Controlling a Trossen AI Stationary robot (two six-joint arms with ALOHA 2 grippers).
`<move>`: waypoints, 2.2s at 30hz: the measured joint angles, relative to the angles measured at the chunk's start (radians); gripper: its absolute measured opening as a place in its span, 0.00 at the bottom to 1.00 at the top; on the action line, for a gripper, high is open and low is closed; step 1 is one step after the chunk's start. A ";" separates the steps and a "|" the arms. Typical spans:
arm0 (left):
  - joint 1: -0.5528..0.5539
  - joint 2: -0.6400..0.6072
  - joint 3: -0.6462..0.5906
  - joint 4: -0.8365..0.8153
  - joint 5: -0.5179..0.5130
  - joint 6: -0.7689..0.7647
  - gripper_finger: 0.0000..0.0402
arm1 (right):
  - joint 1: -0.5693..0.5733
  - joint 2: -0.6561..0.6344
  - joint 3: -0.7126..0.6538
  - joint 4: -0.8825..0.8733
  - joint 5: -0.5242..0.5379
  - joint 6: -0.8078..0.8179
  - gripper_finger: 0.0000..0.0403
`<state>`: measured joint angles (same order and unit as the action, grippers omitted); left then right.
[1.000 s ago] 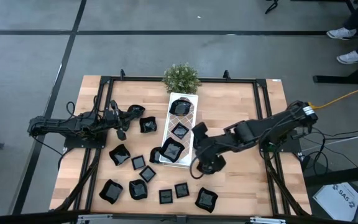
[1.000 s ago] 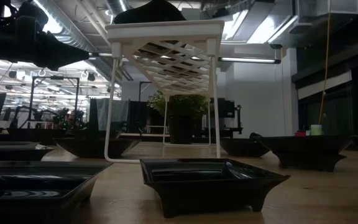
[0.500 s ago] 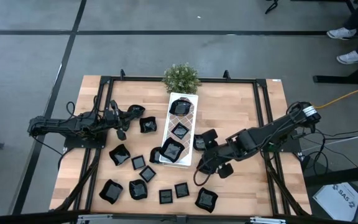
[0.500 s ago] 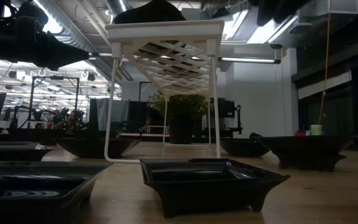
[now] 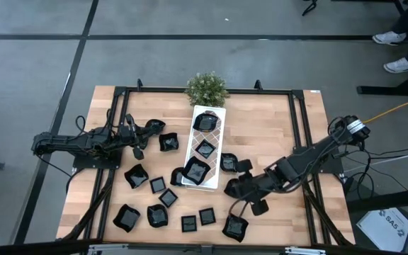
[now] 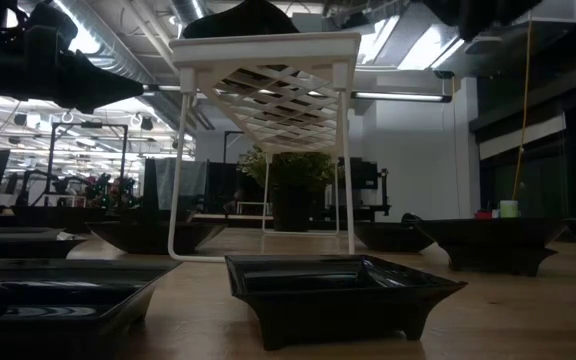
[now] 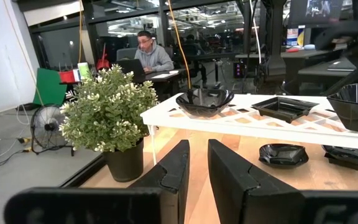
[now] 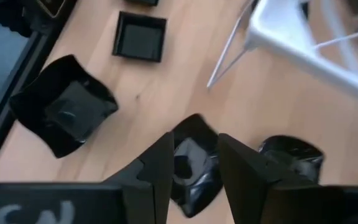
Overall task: Pick & Place Mini shaped plates
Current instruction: Stack the distorted square plate on top of the distorted square plate on the shelf
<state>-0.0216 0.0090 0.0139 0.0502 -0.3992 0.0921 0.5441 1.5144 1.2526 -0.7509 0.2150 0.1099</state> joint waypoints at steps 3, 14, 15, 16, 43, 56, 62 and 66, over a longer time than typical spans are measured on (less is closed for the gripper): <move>0.000 0.000 0.000 0.000 0.000 0.000 0.13 | 0.024 0.000 -0.026 0.032 -0.004 0.027 0.31; 0.000 0.000 0.000 0.000 0.000 0.000 0.13 | 0.124 0.000 -0.135 0.193 -0.050 0.075 0.31; 0.000 0.000 0.000 0.000 0.000 0.000 0.13 | 0.134 0.000 -0.146 0.216 -0.060 0.076 0.31; 0.000 0.000 0.000 0.000 0.000 0.000 0.13 | 0.145 0.000 -0.156 0.232 -0.071 0.076 0.31; 0.000 0.000 0.000 0.000 0.000 0.000 0.13 | 0.301 0.081 -0.411 0.820 -0.113 -0.145 0.31; 0.000 0.000 0.000 0.000 0.000 0.000 0.13 | 0.301 0.266 -0.336 0.833 -0.110 -0.224 0.31; 0.000 0.000 0.000 0.000 0.000 0.000 0.13 | 0.301 0.273 -0.336 0.817 -0.044 -0.228 0.31; 0.000 0.000 0.000 0.000 0.000 0.000 0.13 | 0.301 0.273 -0.336 0.800 -0.023 -0.226 0.28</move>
<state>-0.0216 0.0090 0.0139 0.0499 -0.3991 0.0921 0.8452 1.7870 0.9165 0.0492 0.1917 -0.1157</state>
